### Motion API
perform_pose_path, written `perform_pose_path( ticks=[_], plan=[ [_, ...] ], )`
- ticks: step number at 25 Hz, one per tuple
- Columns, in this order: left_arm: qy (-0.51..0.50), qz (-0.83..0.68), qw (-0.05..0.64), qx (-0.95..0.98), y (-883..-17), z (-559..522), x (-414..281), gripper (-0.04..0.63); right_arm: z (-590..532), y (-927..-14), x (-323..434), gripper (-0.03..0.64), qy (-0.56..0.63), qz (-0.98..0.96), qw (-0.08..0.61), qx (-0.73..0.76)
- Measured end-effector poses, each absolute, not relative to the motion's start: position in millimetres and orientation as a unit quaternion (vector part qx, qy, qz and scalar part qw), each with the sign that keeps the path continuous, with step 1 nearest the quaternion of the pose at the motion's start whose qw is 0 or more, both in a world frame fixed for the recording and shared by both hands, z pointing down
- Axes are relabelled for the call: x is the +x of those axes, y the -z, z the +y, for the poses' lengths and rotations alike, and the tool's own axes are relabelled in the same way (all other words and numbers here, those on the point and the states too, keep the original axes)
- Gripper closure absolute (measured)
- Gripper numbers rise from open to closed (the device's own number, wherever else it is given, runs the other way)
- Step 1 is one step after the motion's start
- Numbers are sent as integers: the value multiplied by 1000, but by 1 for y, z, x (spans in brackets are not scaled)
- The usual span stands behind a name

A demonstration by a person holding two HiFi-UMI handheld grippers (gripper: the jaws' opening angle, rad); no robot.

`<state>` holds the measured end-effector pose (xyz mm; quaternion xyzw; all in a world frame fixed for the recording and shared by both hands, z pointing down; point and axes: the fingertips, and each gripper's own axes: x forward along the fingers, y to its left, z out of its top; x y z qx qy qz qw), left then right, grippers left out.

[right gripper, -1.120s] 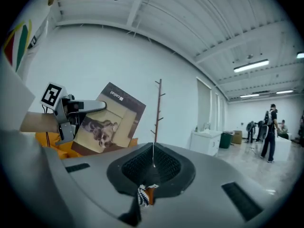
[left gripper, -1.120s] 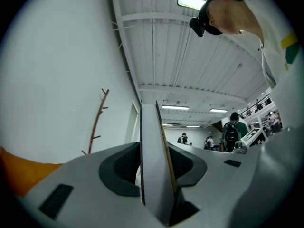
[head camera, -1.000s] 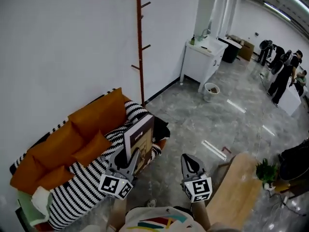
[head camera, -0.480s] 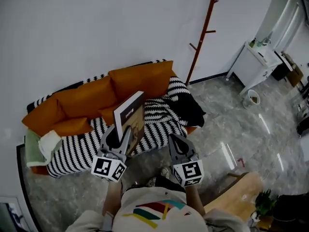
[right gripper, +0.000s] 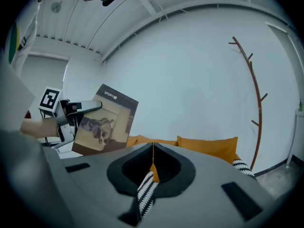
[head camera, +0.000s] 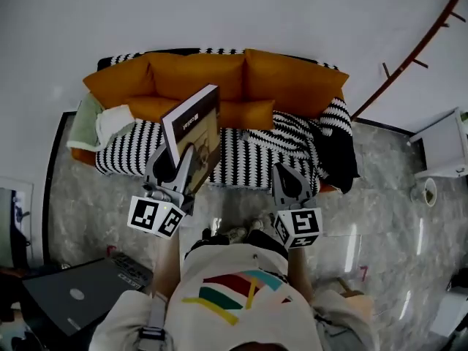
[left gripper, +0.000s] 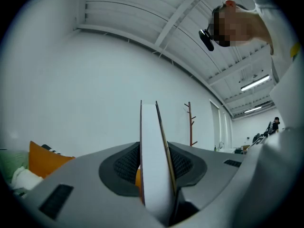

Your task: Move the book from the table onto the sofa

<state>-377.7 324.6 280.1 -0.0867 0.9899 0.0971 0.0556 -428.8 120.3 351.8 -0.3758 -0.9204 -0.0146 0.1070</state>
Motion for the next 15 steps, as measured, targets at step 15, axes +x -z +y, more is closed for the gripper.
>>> perform_pose_path(
  ticks=[15],
  plan=[
    [-60,991,46,107,-287,397,-357,440,177,-400,-467,601,0,-849,155,-505]
  ],
)
